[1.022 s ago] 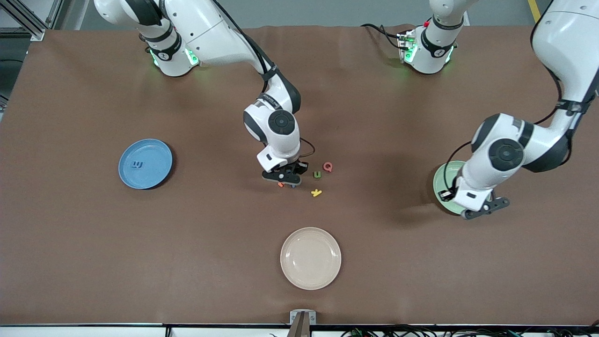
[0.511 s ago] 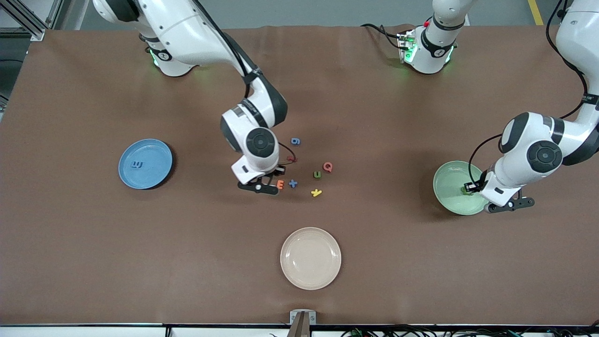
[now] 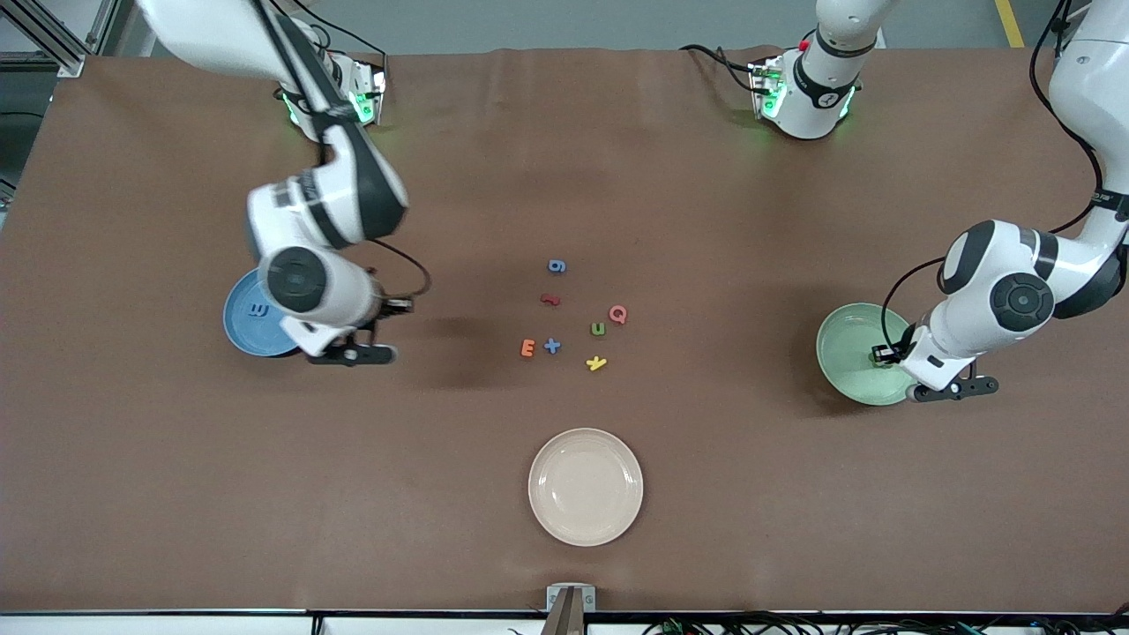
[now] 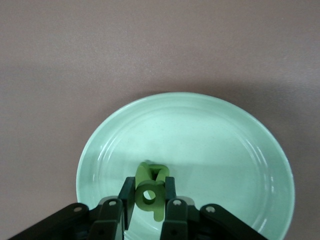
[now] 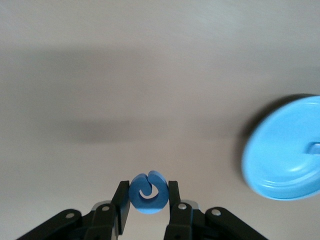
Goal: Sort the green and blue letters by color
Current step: 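Place the blue o on the blue plate while the left places q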
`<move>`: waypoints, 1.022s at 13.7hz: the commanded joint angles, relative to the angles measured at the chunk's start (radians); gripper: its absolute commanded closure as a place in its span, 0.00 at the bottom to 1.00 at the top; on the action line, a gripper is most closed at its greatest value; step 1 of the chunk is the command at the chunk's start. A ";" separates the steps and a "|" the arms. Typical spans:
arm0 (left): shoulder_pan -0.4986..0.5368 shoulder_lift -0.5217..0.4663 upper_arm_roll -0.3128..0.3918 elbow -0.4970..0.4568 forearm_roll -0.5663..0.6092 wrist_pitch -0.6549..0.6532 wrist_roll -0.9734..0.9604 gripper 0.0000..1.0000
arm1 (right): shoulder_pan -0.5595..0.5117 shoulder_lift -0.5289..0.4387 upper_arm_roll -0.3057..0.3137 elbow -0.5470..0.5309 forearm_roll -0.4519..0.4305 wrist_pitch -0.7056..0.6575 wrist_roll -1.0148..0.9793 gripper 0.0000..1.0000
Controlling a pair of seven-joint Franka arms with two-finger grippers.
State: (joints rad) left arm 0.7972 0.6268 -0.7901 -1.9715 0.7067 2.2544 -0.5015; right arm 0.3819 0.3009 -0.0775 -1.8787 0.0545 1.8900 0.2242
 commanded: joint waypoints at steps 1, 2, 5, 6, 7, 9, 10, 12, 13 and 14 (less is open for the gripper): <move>0.017 0.013 -0.009 0.005 0.025 0.013 0.011 0.99 | -0.127 -0.193 0.019 -0.251 0.008 0.069 -0.200 1.00; 0.017 0.014 -0.009 0.005 0.025 0.016 0.011 0.99 | -0.167 -0.227 0.019 -0.319 0.008 0.117 -0.273 1.00; 0.017 0.028 -0.009 0.008 0.027 0.017 0.011 0.99 | -0.247 -0.266 0.018 -0.469 -0.001 0.277 -0.420 1.00; 0.017 0.030 -0.009 0.008 0.027 0.020 0.011 0.99 | -0.271 -0.264 0.018 -0.497 -0.001 0.318 -0.463 1.00; 0.017 0.034 -0.008 0.008 0.027 0.022 0.009 0.99 | -0.291 -0.264 0.018 -0.532 -0.001 0.371 -0.497 0.99; 0.016 0.043 -0.006 0.011 0.027 0.024 0.009 0.99 | -0.324 -0.258 0.018 -0.603 -0.001 0.493 -0.546 0.99; 0.016 0.045 -0.005 0.011 0.027 0.024 0.009 0.99 | -0.334 -0.253 0.018 -0.620 -0.001 0.530 -0.557 0.99; 0.016 0.045 -0.003 0.011 0.028 0.024 0.009 0.98 | -0.344 -0.232 0.019 -0.626 -0.001 0.567 -0.559 0.98; 0.016 0.045 -0.003 0.011 0.028 0.024 0.009 0.98 | -0.344 -0.224 0.019 -0.626 -0.001 0.583 -0.559 0.98; 0.016 0.045 -0.001 0.011 0.031 0.024 0.009 0.98 | -0.344 -0.209 0.019 -0.625 -0.001 0.592 -0.559 0.97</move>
State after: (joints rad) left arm 0.8049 0.6629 -0.7875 -1.9687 0.7127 2.2725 -0.5015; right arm 0.0590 0.0868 -0.0771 -2.4846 0.0523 2.4467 -0.3167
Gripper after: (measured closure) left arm 0.722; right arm 0.648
